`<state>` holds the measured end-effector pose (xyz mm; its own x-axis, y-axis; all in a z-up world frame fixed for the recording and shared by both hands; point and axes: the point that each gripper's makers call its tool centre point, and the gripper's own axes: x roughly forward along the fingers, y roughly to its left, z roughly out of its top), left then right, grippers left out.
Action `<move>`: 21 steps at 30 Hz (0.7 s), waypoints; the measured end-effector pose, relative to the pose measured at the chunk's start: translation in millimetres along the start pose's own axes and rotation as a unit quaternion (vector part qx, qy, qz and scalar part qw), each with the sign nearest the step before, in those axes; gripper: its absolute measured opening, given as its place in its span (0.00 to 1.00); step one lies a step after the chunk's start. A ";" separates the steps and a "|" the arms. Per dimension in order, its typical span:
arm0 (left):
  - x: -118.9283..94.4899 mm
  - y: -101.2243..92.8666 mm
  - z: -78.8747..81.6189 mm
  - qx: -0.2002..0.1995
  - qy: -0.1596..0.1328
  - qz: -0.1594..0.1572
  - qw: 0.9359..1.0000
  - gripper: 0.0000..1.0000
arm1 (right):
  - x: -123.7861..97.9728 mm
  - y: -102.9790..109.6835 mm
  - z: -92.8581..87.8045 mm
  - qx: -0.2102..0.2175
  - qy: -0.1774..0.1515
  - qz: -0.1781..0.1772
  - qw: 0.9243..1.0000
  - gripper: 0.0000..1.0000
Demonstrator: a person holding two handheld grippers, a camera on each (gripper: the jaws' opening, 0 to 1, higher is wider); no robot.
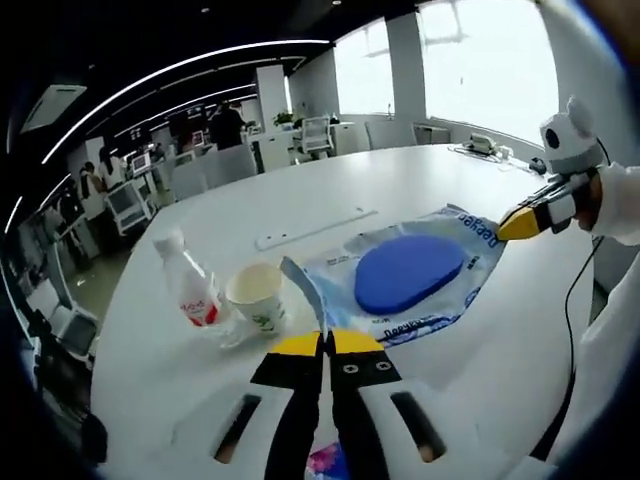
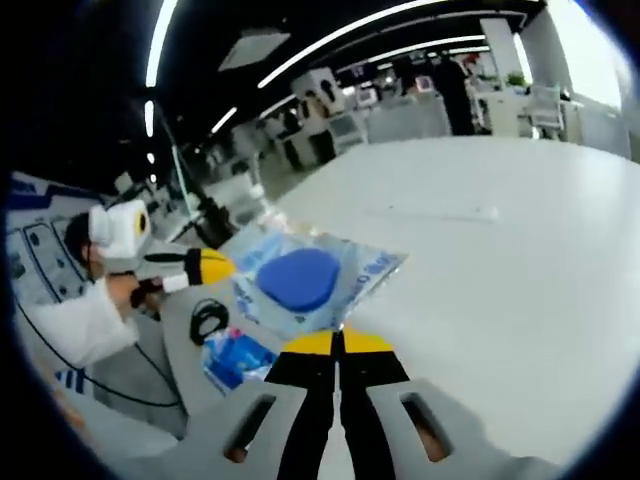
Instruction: Arrange the tabletop items into an orderly group along one side of the table until the central work area is clear of visible clutter.
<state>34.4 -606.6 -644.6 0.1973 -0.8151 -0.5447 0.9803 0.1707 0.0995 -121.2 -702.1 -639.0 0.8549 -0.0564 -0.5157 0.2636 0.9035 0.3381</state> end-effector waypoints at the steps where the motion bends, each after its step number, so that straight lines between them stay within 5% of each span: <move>1: 2.1 -1.0 1.0 -0.001 -0.001 -0.002 1.000 0.00 | -0.7 -4.2 1.2 -0.004 -0.001 -0.006 1.000 0.00; 21: 50.9 2.4 -0.5 0.015 0.032 -0.045 0.998 0.00 | 24.4 -42.9 3.4 -0.016 0.014 -0.034 0.999 0.00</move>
<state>46.8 -647.5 -672.5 0.1080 -0.7897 -0.6040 0.9941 0.0811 0.0717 -110.1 -743.7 -663.5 0.8224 -0.1065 -0.5589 0.3055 0.9114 0.2758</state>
